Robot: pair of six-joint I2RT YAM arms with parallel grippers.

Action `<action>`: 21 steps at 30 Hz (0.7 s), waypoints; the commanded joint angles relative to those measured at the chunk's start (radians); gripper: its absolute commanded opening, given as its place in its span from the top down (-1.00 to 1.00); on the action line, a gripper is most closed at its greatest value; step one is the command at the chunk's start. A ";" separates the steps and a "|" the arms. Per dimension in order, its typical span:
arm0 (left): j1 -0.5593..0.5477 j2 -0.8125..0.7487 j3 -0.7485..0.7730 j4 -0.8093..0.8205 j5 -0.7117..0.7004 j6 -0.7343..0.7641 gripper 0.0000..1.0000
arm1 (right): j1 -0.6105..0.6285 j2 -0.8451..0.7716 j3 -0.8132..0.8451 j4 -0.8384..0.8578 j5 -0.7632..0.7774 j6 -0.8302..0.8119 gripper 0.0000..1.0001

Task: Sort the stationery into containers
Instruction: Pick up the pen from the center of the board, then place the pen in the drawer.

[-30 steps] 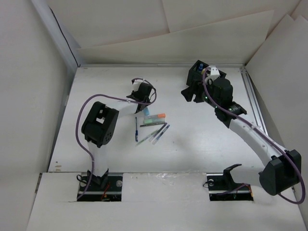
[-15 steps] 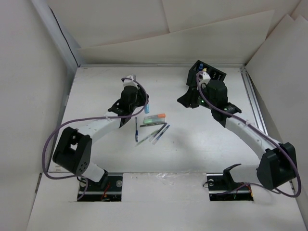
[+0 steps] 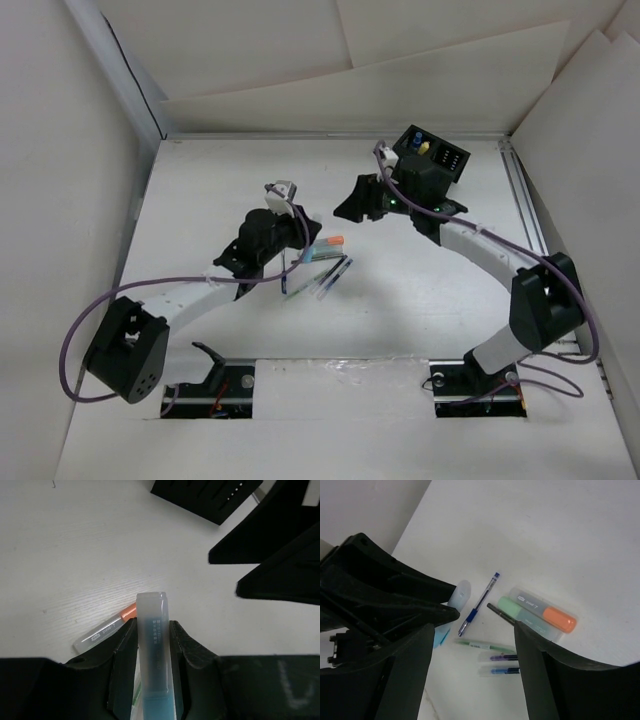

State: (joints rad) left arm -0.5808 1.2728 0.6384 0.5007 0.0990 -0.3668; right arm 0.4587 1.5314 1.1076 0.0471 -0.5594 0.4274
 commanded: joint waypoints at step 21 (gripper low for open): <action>0.002 -0.001 -0.011 0.085 0.200 0.111 0.94 | 0.061 0.142 0.077 0.163 -0.119 0.155 -0.06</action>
State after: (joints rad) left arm -0.5808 1.2633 0.6281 0.5377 0.2680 -0.2771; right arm 0.5121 1.6588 1.1389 0.1230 -0.6403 0.5503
